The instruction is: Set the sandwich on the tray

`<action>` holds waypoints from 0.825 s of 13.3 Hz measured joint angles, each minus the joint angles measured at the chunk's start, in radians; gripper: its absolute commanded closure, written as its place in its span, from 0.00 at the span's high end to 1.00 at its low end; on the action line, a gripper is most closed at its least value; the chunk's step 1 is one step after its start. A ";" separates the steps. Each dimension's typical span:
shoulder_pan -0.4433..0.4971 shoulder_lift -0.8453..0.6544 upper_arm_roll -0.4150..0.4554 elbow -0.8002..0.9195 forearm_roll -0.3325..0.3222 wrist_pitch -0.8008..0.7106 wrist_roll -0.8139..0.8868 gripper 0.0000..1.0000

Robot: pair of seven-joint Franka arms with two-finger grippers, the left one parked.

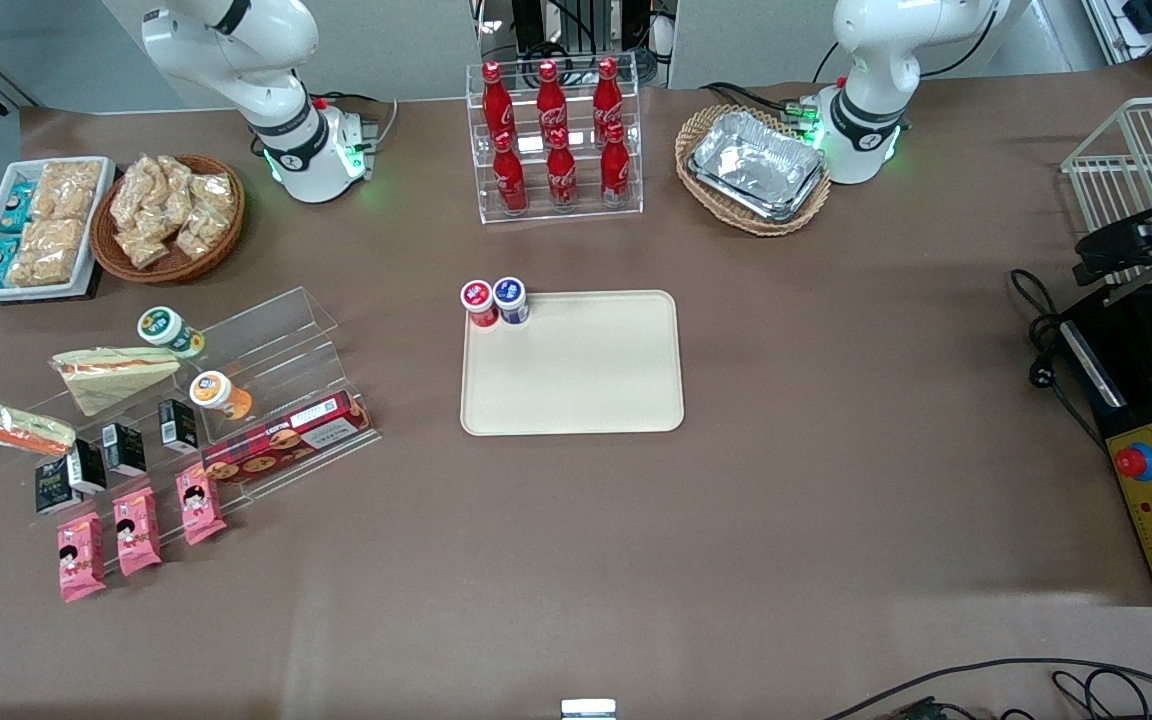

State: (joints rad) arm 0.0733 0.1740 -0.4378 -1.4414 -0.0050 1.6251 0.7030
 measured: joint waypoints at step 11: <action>-0.105 0.128 -0.008 -0.008 0.091 0.087 0.236 1.00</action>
State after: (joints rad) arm -0.0319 0.3025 -0.4455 -1.4494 0.0860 1.7125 0.9388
